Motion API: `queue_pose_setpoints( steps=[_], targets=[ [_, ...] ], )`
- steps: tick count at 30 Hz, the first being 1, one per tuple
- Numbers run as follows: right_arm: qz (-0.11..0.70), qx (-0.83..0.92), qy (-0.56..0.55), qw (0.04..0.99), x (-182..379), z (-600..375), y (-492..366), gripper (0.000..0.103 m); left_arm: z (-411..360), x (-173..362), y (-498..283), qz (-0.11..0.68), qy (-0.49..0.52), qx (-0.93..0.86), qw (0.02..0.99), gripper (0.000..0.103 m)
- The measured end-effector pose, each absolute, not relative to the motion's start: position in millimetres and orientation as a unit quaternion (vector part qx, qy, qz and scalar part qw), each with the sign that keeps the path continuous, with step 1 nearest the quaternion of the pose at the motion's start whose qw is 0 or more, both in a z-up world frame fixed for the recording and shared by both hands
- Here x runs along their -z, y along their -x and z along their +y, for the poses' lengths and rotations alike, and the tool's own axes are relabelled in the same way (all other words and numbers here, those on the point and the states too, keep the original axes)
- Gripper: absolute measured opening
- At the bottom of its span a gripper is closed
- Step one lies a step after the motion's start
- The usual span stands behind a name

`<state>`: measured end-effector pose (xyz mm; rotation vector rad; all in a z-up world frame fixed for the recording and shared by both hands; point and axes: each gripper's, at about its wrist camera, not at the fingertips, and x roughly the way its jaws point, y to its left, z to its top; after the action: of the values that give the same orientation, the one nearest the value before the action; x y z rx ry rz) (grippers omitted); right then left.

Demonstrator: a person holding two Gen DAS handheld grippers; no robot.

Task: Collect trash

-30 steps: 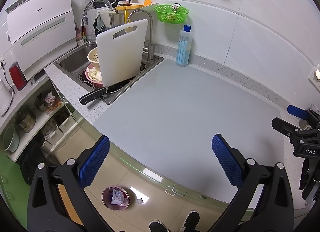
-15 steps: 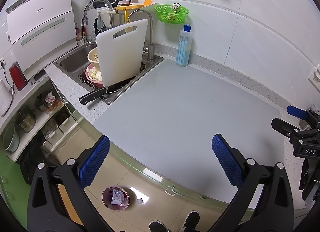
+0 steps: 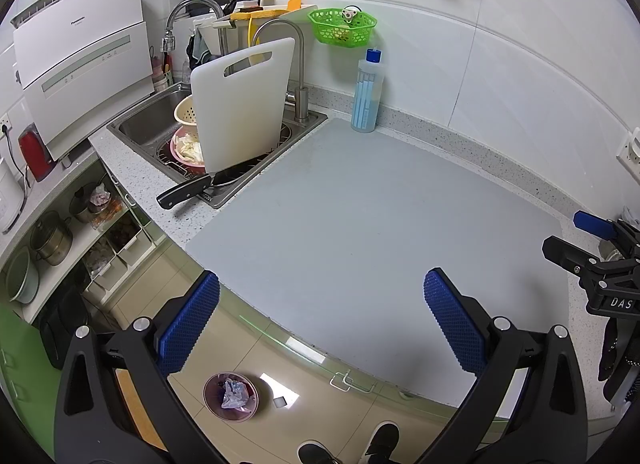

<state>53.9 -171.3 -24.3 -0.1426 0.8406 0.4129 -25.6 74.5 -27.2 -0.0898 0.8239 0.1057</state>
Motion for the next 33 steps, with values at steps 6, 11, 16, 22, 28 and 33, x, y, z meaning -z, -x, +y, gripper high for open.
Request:
queue_pose_setpoints(
  steps=[6,11,16,22,28,33],
  targets=[
    [0.405,-0.199,0.068,0.89,24.4,-170.9,-52.8,0.097,74.4,27.3,24.3,0.4,0.044,-0.052,0.914,0.1],
    [0.406,-0.201,0.069,0.889,24.8,-169.1,-53.0,0.097,72.8,28.2,25.4,0.401,0.045,-0.052,0.914,0.1],
    [0.407,-0.201,0.069,0.889,24.9,-169.1,-52.1,0.097,72.4,28.3,24.9,0.401,0.044,-0.053,0.914,0.1],
    [0.407,-0.202,0.069,0.888,26.3,-168.8,-52.0,0.097,72.0,28.3,23.9,0.401,0.045,-0.054,0.914,0.1],
    [0.408,-0.203,0.068,0.888,26.9,-169.2,-52.6,0.097,71.1,30.8,23.4,0.404,0.049,-0.053,0.912,0.1],
    [0.408,-0.203,0.067,0.888,28.7,-170.1,-50.9,0.097,67.9,31.5,22.8,0.408,0.032,-0.075,0.91,0.1]
  ],
)
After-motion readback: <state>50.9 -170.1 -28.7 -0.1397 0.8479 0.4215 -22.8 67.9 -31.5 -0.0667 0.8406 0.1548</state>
